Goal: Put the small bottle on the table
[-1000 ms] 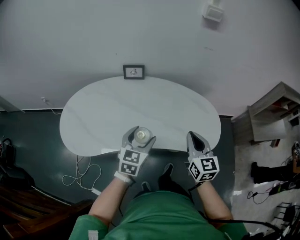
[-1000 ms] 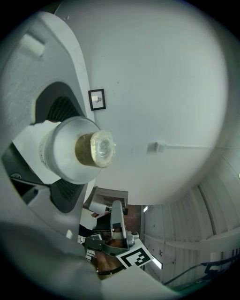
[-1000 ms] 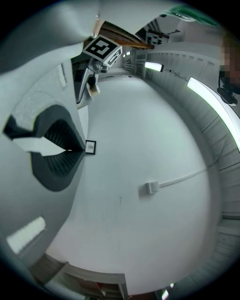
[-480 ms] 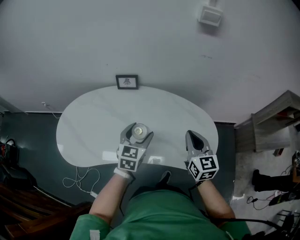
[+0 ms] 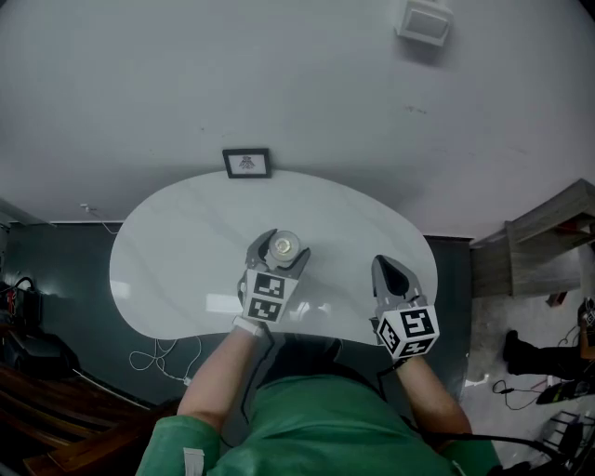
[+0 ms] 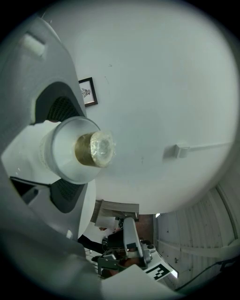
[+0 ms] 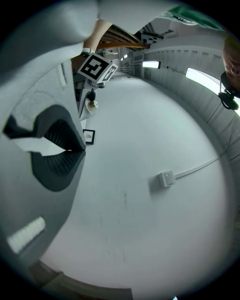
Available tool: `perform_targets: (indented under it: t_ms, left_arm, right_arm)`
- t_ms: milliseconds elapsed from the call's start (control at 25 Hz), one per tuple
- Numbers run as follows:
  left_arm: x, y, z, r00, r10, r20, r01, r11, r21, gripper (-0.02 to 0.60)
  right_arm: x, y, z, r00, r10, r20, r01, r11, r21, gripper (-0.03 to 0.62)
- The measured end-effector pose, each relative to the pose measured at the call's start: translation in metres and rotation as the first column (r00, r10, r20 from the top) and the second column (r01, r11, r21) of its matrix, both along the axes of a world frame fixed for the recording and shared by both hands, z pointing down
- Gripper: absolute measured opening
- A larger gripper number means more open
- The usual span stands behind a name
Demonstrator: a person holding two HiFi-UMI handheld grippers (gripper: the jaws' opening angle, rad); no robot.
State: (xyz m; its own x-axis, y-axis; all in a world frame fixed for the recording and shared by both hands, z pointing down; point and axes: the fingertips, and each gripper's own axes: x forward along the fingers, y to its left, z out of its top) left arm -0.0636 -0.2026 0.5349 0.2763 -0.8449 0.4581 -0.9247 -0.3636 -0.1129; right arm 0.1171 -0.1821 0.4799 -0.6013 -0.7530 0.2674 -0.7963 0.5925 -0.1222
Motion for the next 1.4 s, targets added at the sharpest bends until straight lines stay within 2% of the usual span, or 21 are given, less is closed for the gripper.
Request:
perform_targets:
  t_ms: [560, 1040, 1400]
  left_arm:
    - [-0.019, -0.094, 0.040, 0.989, 0.145, 0.003, -0.145, 0.989, -0.018, 0.347]
    - [-0.022, -0.160, 0.091, 0.986, 0.164, -0.013, -0.164, 0.984, -0.068, 0.347]
    - [-0.005, -0.184, 0.130, 0.980, 0.196, 0.010, -0.193, 0.972, -0.136, 0.347]
  right_arm:
    - [-0.003, -0.043, 0.008, 0.979, 0.199, -0.056, -0.200, 0.980, -0.013, -0.005]
    - [-0.008, -0.062, 0.027, 0.969, 0.235, -0.081, -0.239, 0.970, -0.044, -0.005]
    - [0.019, -0.061, 0.043, 0.950, 0.289, -0.120, -0.299, 0.951, -0.079, -0.005]
